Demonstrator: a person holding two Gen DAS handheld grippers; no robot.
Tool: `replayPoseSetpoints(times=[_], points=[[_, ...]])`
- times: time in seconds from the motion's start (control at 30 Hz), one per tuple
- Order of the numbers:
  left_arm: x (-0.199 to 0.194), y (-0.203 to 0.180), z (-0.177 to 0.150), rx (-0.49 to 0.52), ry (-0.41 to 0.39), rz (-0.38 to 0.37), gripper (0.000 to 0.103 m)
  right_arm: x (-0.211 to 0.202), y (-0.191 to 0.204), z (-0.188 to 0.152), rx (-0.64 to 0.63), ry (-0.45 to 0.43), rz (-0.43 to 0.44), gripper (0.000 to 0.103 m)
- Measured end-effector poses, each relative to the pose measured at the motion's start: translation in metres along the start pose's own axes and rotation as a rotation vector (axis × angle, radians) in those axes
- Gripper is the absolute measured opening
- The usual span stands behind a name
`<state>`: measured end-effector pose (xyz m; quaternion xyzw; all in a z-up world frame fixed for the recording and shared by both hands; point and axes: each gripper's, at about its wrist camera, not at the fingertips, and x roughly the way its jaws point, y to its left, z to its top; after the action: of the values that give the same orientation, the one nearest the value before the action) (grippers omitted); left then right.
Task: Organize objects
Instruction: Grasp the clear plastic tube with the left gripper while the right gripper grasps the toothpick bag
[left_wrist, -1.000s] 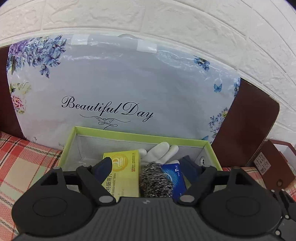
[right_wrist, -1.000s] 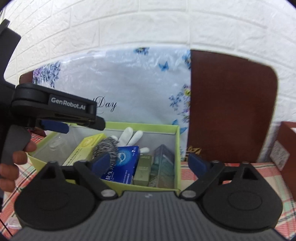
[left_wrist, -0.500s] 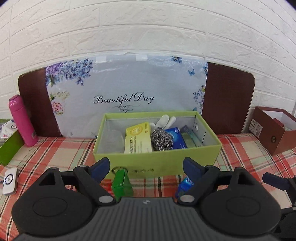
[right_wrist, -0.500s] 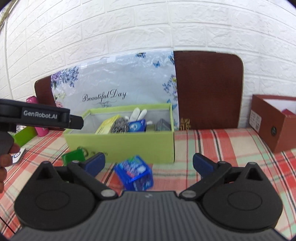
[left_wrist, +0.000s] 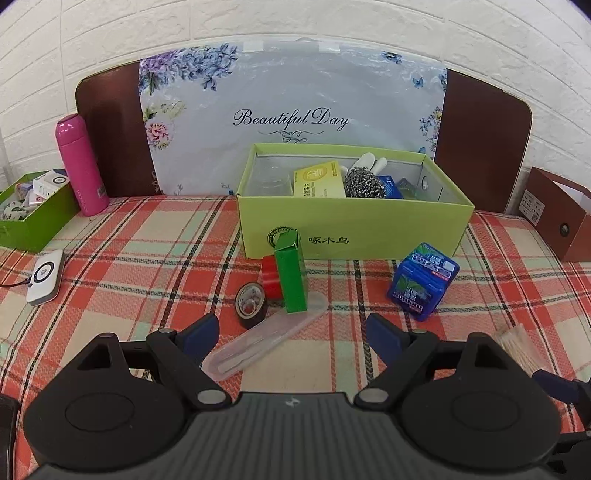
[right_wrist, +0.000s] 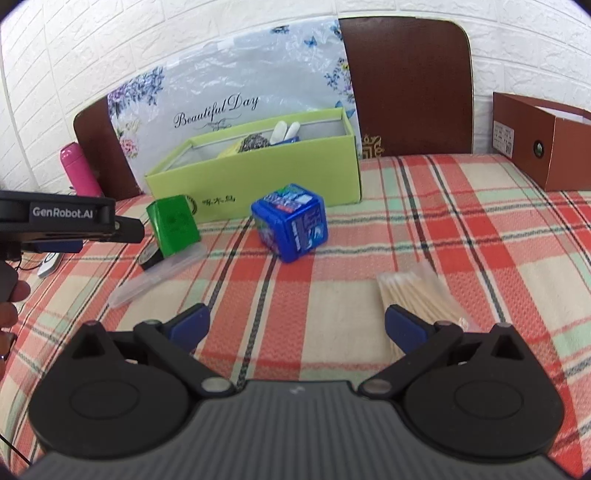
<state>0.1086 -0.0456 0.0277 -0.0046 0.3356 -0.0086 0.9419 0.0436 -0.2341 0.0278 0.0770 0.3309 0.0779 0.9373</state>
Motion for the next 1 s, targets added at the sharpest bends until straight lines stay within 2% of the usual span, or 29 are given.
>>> replayPoseSetpoints(times=[0.23,0.33,0.43,0.5,0.53,0.6,0.67,0.7,0.73,0.8,0.87,0.97,1.0], points=[[0.003,0.039,-0.042,-0.016,0.026,-0.079,0.089,-0.002,0.009,-0.017,-0.028,0.048,0.017,0.103],[0.007,0.052,-0.053,0.024,0.026,-0.076,0.089,0.001,0.012,-0.024,-0.028,0.076,0.024,0.103],[0.020,0.062,-0.042,0.022,0.005,-0.099,0.089,0.003,0.015,-0.027,-0.028,0.095,0.030,0.103],[0.036,0.065,-0.031,0.028,-0.002,-0.158,0.089,0.000,0.017,-0.028,-0.031,0.092,0.031,0.103],[0.046,0.064,-0.027,0.041,0.009,-0.185,0.089,-0.002,0.017,-0.028,-0.036,0.084,0.032,0.103],[0.068,0.061,-0.022,0.054,0.054,-0.185,0.088,-0.008,0.014,-0.027,-0.048,0.066,0.017,0.103],[0.081,0.059,-0.023,0.058,0.084,-0.202,0.062,-0.012,0.007,-0.025,-0.055,0.047,-0.014,0.103],[0.083,0.057,-0.025,0.065,0.099,-0.217,0.039,-0.013,0.001,-0.024,-0.050,0.038,-0.034,0.103],[0.079,0.055,-0.027,0.081,0.086,-0.217,0.034,-0.013,-0.006,-0.022,-0.040,0.030,-0.055,0.103],[0.066,0.046,-0.034,0.100,0.103,-0.254,0.029,-0.010,-0.023,-0.018,-0.015,0.008,-0.101,0.103],[0.048,0.035,-0.046,0.101,0.098,-0.327,0.028,-0.001,-0.039,-0.012,-0.011,-0.001,-0.153,0.103],[0.035,0.017,-0.062,0.111,0.111,-0.401,0.029,0.015,-0.058,-0.006,-0.021,-0.011,-0.220,0.103],[0.034,0.011,-0.065,0.121,0.115,-0.402,0.034,0.021,-0.064,-0.005,-0.020,-0.007,-0.223,0.103]])
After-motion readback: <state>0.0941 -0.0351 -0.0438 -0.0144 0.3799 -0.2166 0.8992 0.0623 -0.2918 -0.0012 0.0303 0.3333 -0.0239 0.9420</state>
